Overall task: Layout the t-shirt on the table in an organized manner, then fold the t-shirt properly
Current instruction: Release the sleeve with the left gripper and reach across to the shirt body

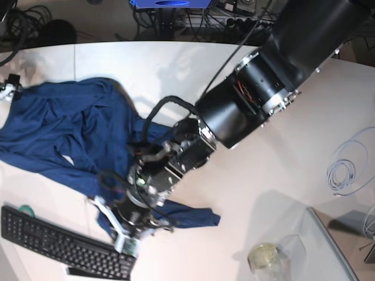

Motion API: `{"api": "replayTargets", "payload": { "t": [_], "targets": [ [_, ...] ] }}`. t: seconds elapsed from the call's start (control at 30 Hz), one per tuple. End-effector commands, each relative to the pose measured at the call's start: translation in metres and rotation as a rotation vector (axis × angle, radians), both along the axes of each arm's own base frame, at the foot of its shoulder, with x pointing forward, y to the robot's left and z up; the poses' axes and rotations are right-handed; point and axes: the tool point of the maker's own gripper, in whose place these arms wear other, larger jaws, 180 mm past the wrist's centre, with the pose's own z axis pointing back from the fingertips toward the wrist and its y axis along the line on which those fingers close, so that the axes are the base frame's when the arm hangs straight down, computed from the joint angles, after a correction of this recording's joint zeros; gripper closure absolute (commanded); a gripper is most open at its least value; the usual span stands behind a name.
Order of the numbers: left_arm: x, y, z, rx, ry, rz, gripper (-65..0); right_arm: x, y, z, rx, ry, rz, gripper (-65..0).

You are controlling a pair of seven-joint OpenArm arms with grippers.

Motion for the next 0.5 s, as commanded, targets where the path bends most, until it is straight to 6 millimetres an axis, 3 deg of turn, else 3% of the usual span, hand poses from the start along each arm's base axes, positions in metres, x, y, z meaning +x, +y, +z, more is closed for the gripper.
{"api": "replayTargets", "payload": {
  "t": [0.0,0.1,0.27,0.3,0.47],
  "targets": [
    [0.015,-0.016,0.056,-0.087,-0.131,-0.014,0.0,0.013,-0.009,0.012,-0.024,-0.046,0.006,-40.5],
    [0.024,-0.013,0.066,-0.144,-0.134,0.007,0.0,0.013,-0.006,0.013,-0.021,-0.048,0.008,-40.5],
    [0.001,-0.037,0.044,-0.07,-0.124,-0.089,-59.6,0.014,-0.006,0.013,-0.021,-0.049,0.009,-40.5],
    [-0.007,-0.041,0.035,-0.054,-0.113,-0.109,-65.0,0.014,-0.006,0.013,-0.021,-0.049,0.009,-40.5],
    [-0.027,-0.044,0.007,-0.057,-0.052,-0.116,-65.0,0.014,-0.005,0.013,-0.019,-0.049,0.008,-40.5]
  ]
}}
